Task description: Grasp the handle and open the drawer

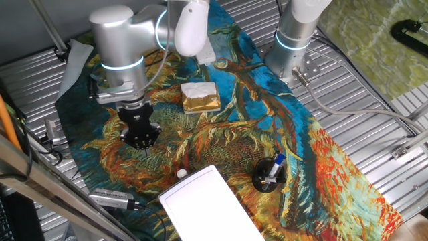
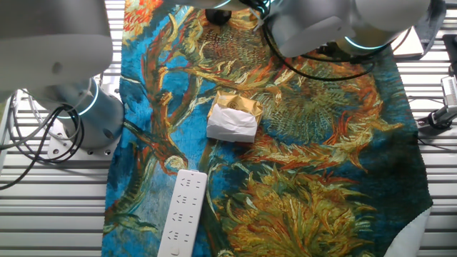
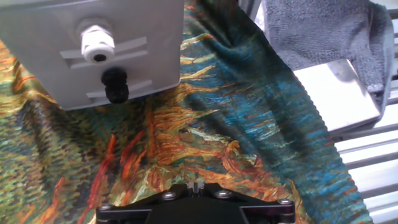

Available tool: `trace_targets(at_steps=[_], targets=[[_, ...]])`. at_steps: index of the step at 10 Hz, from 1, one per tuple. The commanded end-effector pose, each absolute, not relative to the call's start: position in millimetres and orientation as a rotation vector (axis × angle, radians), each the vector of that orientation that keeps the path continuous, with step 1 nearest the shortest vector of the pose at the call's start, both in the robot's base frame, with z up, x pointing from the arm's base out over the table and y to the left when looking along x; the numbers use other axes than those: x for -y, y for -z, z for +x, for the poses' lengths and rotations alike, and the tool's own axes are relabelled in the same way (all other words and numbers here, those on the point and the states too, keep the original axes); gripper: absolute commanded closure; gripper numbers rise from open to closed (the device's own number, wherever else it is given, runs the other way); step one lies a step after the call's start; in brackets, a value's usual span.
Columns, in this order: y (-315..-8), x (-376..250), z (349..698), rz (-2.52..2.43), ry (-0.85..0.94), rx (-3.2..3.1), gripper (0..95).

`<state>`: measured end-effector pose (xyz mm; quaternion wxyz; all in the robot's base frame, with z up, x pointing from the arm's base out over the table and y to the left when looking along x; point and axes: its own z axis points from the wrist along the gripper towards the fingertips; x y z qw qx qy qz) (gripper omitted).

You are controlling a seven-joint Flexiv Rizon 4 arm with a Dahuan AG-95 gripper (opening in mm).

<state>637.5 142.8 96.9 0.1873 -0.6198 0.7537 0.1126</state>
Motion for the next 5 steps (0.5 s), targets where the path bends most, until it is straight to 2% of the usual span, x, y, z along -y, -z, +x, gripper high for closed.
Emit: trace_targets(at_steps=[1,5], targets=[[-96.3,-143.0,636.4,-1.749,-0.406,-2.177,95.0],[-94.5,-141.7,635.0,-1.904,-0.453,-2.068,95.0]])
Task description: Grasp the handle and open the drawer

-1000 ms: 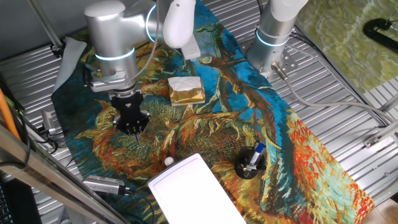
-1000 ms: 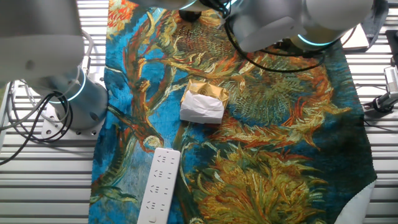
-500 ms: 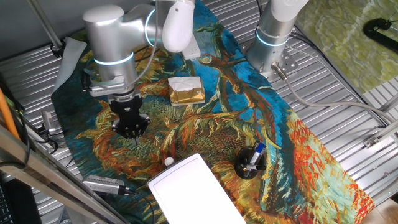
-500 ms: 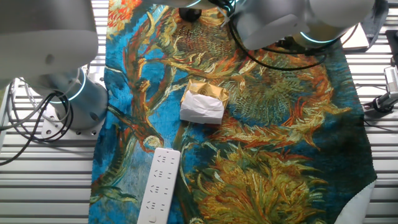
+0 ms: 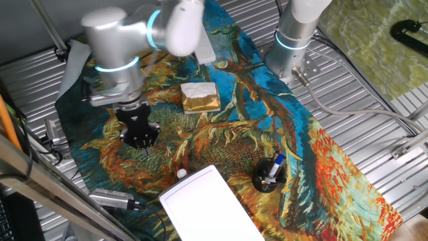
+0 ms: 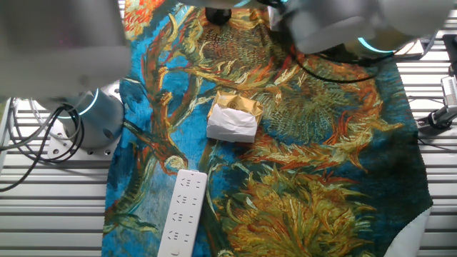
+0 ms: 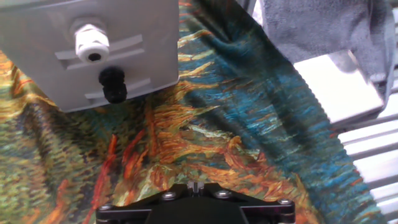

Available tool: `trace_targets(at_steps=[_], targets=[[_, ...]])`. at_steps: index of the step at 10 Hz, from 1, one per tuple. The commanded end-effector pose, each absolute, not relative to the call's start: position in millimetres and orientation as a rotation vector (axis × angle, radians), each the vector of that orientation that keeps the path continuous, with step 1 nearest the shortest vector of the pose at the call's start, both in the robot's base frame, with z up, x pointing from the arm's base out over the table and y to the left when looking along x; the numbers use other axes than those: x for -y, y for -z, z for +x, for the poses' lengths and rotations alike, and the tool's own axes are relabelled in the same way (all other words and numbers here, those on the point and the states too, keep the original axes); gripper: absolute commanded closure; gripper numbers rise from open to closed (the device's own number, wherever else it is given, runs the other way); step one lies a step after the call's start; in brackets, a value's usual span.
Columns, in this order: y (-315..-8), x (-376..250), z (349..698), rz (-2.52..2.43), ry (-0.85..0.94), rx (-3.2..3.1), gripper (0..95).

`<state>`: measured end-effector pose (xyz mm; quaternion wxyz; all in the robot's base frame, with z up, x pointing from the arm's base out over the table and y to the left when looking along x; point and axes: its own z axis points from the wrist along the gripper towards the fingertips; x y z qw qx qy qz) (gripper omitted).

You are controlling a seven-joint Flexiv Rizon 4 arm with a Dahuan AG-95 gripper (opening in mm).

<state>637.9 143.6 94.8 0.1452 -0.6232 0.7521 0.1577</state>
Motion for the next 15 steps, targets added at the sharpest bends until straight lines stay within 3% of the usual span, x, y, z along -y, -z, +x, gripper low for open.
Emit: trace_targets(at_steps=[1,15], targets=[[-94.1,-141.5,634.7,-1.91,-0.469,-2.061,95.0],[-94.2,-141.2,634.5,-2.015,-0.354,-2.072,95.0]])
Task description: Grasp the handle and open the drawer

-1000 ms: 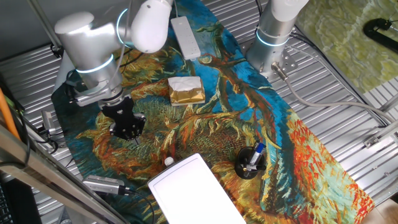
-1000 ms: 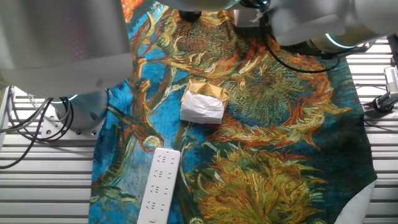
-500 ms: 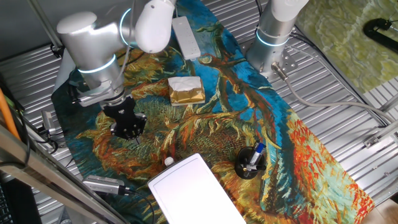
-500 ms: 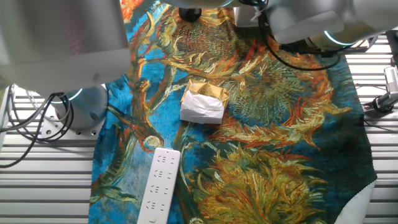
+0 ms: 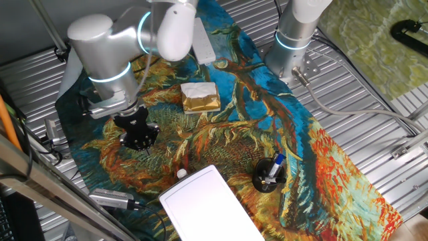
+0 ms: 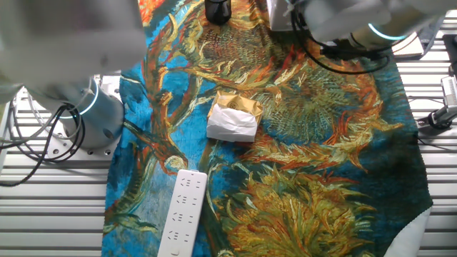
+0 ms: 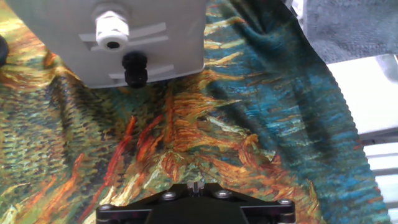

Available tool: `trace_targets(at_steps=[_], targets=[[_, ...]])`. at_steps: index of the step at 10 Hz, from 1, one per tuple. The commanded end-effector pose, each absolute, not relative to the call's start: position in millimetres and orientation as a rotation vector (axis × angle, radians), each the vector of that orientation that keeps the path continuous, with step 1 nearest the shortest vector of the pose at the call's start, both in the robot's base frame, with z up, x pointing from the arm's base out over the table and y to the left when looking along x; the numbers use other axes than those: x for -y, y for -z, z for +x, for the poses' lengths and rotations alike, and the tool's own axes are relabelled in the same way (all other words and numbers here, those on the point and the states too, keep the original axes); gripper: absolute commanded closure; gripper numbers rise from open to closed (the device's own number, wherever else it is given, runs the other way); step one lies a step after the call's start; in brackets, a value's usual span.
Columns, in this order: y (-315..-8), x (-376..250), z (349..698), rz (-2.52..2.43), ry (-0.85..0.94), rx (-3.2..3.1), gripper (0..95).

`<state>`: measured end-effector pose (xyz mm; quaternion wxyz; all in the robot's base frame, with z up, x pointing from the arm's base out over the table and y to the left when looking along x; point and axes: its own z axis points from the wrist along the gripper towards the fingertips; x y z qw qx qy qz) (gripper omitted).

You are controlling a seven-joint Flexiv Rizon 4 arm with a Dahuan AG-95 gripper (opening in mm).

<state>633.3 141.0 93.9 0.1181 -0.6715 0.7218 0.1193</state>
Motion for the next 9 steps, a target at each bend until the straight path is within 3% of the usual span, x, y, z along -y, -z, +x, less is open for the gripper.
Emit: trace_targets(at_steps=[1,9], targets=[[-94.2,-141.2,634.5,-2.046,-0.351,-2.046,95.0],[-94.2,-141.2,634.5,-2.153,-0.46,-1.873,95.0]])
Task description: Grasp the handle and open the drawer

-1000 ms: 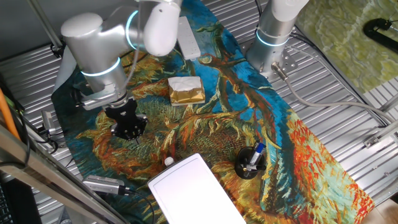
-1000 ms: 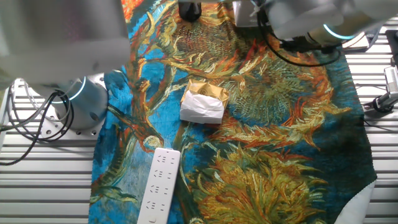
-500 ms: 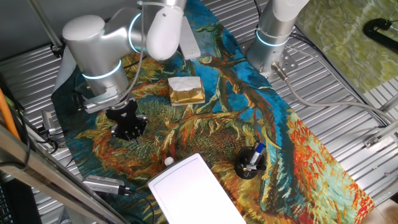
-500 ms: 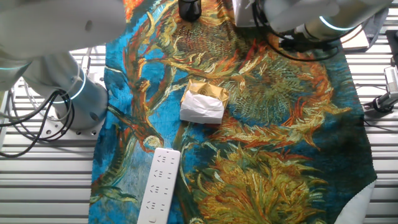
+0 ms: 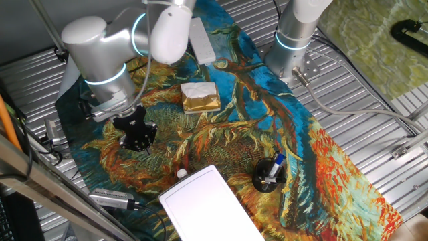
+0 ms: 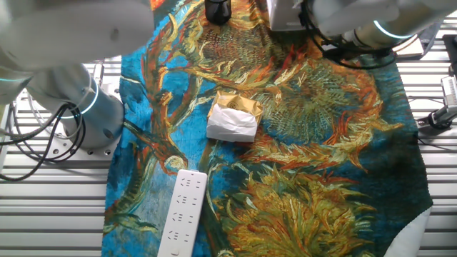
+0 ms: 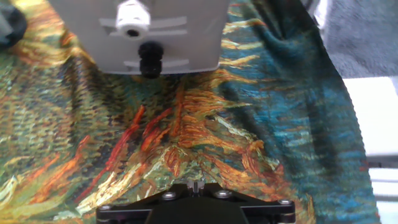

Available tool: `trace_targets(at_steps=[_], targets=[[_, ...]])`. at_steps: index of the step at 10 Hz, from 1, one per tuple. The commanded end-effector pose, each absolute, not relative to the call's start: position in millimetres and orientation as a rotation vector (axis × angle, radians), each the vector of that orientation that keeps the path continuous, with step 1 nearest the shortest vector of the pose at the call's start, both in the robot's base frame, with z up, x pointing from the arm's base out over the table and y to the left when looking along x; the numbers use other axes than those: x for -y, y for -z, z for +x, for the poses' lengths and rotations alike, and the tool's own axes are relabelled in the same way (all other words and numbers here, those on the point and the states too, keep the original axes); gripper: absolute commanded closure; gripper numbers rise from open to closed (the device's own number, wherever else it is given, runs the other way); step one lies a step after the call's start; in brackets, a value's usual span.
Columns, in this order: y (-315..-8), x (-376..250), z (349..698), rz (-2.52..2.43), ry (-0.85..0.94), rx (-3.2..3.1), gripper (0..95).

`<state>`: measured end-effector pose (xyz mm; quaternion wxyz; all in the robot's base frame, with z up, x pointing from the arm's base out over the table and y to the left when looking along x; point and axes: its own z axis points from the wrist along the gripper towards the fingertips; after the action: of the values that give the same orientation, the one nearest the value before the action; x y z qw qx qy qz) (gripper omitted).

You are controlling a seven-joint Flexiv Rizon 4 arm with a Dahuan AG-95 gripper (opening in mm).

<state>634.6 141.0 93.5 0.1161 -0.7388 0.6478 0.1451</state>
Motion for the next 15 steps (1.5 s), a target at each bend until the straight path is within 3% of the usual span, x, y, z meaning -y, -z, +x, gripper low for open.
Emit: trace_targets(at_steps=[1,15], targets=[[-94.2,-141.2,634.5,-2.151,-0.469,-1.861,95.0],[-94.2,-141.2,634.5,-2.2,-0.453,-1.8,95.0]])
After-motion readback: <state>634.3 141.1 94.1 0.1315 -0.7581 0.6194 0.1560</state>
